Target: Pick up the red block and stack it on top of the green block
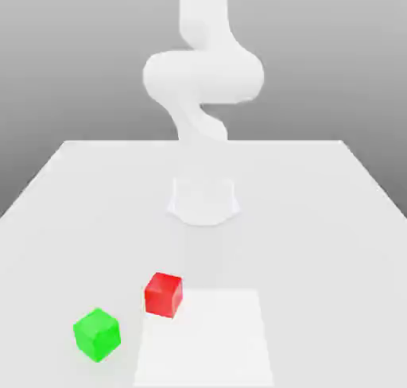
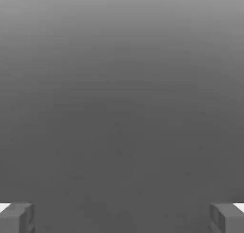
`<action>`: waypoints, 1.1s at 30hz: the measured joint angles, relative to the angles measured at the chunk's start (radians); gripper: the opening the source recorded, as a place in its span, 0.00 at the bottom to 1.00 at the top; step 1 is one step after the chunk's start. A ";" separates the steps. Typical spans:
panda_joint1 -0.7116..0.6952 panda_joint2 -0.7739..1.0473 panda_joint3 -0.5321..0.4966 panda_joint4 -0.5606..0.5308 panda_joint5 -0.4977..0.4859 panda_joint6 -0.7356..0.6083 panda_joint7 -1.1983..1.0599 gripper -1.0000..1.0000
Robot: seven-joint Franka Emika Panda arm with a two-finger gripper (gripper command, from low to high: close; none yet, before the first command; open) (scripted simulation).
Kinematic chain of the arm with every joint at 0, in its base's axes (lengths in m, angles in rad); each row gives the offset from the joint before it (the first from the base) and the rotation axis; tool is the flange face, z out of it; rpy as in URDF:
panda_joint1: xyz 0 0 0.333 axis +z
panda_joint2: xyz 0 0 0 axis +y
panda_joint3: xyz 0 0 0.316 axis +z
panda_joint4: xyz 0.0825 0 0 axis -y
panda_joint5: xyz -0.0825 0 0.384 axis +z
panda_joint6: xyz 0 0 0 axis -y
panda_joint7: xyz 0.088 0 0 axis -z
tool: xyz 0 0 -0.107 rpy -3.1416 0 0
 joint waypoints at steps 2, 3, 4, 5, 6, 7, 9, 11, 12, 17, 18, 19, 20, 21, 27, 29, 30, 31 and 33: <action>-0.014 0.067 -0.004 -0.057 -0.004 0.048 0.012 0.50; -0.021 0.100 -0.006 -0.086 -0.006 0.072 0.018 0.50; -0.028 0.132 -0.009 -0.113 -0.007 0.096 0.024 0.50; -0.035 0.165 -0.011 -0.141 -0.009 0.119 0.030 0.50; -0.042 0.197 -0.014 -0.169 -0.010 0.143 0.036 0.50; -0.049 0.230 -0.016 -0.197 -0.012 0.166 0.042 0.50; -0.062 0.296 -0.023 -0.253 -0.015 0.214 0.054 0.50; -0.076 0.365 -0.029 -0.311 -0.017 0.262 0.065 0.50; -0.083 0.400 -0.033 -0.340 -0.018 0.288 0.071 0.50; -0.114 0.615 -0.057 -0.493 -0.013 0.438 0.095 0.50; -0.116 0.667 -0.060 -0.506 -0.006 0.477 0.093 0.50; -0.117 0.711 -0.059 -0.510 0.002 0.513 0.089 0.50; -0.120 0.751 -0.058 -0.510 0.011 0.546 0.083 0.50; -0.121 0.789 -0.054 -0.507 0.020 0.578 0.078 0.50; -0.143 0.925 -0.023 -0.490 0.053 0.694 0.053 0.00; -0.144 0.925 -0.023 -0.490 0.052 0.694 0.055 0.00; -0.144 0.925 -0.023 -0.490 0.051 0.694 0.056 0.00; -0.148 0.938 -0.019 -0.488 0.052 0.705 0.054 0.00; -0.143 0.902 -0.025 -0.493 0.044 0.674 0.060 0.00</action>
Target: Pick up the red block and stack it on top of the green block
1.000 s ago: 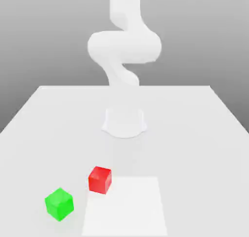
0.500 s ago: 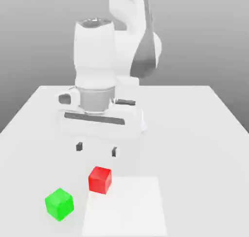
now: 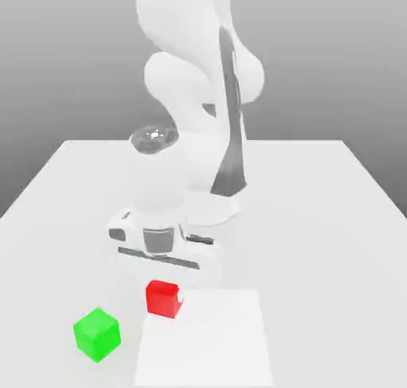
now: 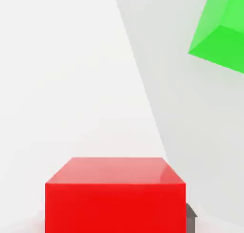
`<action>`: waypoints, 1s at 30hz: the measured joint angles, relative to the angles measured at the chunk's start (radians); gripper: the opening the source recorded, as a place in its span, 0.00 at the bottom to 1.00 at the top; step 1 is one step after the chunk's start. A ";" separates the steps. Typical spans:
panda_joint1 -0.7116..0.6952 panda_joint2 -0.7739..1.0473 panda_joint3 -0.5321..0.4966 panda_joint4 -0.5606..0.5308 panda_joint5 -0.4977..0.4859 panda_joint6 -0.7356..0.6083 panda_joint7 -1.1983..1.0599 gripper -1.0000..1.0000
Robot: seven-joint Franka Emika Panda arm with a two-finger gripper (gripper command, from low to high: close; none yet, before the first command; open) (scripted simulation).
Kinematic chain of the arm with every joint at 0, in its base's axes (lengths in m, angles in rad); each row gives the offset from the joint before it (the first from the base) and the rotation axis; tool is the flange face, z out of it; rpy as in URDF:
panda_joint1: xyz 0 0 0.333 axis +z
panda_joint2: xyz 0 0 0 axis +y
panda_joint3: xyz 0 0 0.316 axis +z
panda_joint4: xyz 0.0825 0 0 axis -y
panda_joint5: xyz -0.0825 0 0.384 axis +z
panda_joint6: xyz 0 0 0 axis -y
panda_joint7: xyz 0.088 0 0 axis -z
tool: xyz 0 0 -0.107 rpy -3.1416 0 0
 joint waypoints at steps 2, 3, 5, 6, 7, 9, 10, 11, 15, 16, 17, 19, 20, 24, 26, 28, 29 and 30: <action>0.004 -0.063 -0.009 -0.009 -0.016 -0.054 0.012 0.00; 0.004 -0.098 -0.010 -0.014 -0.026 -0.084 0.018 0.00; -0.006 -0.169 -0.006 -0.024 -0.040 -0.145 0.028 0.00; -0.006 -0.205 -0.006 -0.029 -0.044 -0.176 0.031 0.00; -0.009 -0.220 -0.011 -0.022 -0.042 -0.198 0.010 0.00; -0.016 -0.222 -0.024 0.009 -0.033 -0.232 -0.062 0.00; -0.021 -0.217 -0.031 0.027 -0.027 -0.246 -0.105 0.00; -0.027 -0.210 -0.037 0.047 -0.023 -0.259 -0.148 0.00; -0.046 -0.180 -0.065 0.128 -0.014 -0.312 -0.319 0.00; -0.044 -0.172 -0.079 0.149 -0.013 -0.325 -0.360 0.00; -0.057 -0.164 -0.078 0.169 -0.013 -0.337 -0.402 0.00; -0.075 -0.149 -0.084 0.210 -0.016 -0.363 -0.482 0.00; -0.086 -0.142 -0.087 0.231 -0.019 -0.376 -0.522 0.00; -0.109 -0.071 -0.084 0.282 -0.011 -0.353 -0.625 0.00; -0.115 -0.006 -0.075 0.288 0.006 -0.295 -0.643 0.00; -0.122 0.052 -0.066 0.291 0.021 -0.241 -0.656 1.00; -0.122 0.052 -0.066 0.291 0.021 -0.241 -0.656 1.00; -0.122 0.052 -0.066 0.291 0.021 -0.241 -0.656 1.00</action>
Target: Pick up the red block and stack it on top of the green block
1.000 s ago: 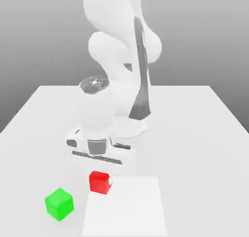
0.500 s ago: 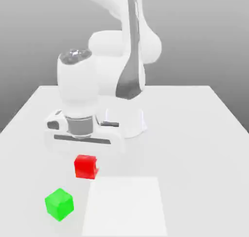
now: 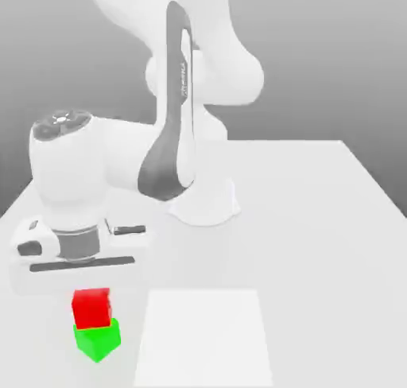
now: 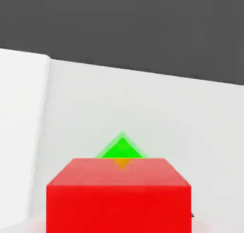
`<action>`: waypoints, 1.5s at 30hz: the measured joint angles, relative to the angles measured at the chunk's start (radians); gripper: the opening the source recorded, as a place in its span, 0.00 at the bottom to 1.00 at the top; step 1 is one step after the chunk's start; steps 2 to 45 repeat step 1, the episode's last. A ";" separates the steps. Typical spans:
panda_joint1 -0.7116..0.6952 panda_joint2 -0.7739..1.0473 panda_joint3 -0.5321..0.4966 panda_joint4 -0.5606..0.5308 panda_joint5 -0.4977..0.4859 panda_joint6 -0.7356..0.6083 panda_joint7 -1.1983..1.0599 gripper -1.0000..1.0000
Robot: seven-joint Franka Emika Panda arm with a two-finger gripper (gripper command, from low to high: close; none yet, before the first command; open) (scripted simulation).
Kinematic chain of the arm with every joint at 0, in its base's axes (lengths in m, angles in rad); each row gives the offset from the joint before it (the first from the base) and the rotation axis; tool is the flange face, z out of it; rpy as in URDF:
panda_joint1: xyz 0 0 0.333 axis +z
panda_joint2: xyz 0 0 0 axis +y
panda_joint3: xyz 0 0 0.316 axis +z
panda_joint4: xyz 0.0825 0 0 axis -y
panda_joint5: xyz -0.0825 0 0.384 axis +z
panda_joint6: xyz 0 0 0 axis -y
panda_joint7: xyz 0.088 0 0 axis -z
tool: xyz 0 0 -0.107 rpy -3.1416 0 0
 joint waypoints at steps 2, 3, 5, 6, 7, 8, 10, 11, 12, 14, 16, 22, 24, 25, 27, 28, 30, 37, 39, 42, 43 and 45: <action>0.000 0.000 0.000 0.000 0.000 0.000 0.000 1.00; 0.000 0.000 0.000 0.000 0.000 0.000 0.000 1.00; 0.000 0.000 0.000 0.000 0.000 0.000 0.000 1.00; 0.000 0.000 0.000 0.000 0.000 0.000 0.000 1.00; 0.000 0.000 0.000 0.000 0.000 0.000 0.000 1.00; 0.000 0.000 0.000 0.000 0.000 0.000 0.000 1.00; 0.000 0.000 0.000 0.000 0.000 0.000 0.000 1.00; 0.000 0.000 0.000 0.000 0.000 0.000 0.000 1.00; 0.000 0.000 0.000 0.000 0.000 0.000 0.000 1.00; 0.000 0.000 0.000 0.000 0.000 0.000 0.000 1.00; 0.000 0.000 0.000 0.000 0.000 0.000 0.000 1.00; 0.000 0.000 0.000 0.000 0.000 0.000 0.000 1.00; 0.000 0.000 0.000 0.000 0.000 0.000 0.000 1.00; 0.000 0.000 0.000 0.000 0.000 0.000 0.000 1.00; 0.000 0.000 0.000 0.000 0.000 0.000 0.000 1.00; 0.000 0.000 0.000 0.000 0.000 0.000 0.000 1.00; 0.000 0.000 0.000 0.000 0.000 0.000 0.000 1.00; 0.000 0.000 0.000 0.000 0.000 0.000 0.000 1.00; 0.000 0.000 0.000 0.000 0.000 0.000 0.000 1.00; 0.000 0.000 0.000 0.000 0.000 0.000 0.000 1.00; 0.000 0.000 0.000 0.000 0.000 0.000 0.000 1.00; 0.000 0.000 0.000 0.000 0.000 0.000 0.000 1.00</action>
